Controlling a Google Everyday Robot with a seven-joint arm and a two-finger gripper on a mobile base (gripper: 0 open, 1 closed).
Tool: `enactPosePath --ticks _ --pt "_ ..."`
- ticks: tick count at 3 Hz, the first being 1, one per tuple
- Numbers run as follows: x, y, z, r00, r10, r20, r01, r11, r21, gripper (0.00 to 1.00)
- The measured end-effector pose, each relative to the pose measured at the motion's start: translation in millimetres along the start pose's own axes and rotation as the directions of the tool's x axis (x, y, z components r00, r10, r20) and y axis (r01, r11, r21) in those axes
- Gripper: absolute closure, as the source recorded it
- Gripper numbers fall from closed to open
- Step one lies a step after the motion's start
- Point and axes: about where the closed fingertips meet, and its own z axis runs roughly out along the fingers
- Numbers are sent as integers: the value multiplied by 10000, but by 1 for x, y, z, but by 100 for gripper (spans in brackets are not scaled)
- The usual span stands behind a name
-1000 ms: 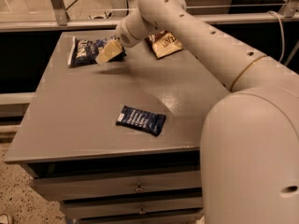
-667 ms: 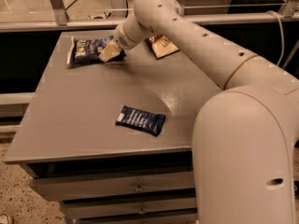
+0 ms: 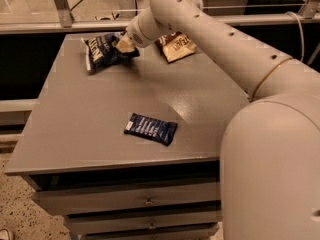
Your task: Move blue chip bag near rxbar blueberry
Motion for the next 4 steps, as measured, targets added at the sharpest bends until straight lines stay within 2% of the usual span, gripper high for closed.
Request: enactPosePath --ticks 1,2,3,4 --pt "-7 13 -37 9980 -599 190 601 9981 -121 100" --pt "-2 46 -73 9918 -1266 193 1277 9889 -764 100" --pt "10 85 -105 9801 -1982 117 1975 9668 -1623 100" --pt "27 120 -130 9704 -2417 5 2342 9399 -2485 100"
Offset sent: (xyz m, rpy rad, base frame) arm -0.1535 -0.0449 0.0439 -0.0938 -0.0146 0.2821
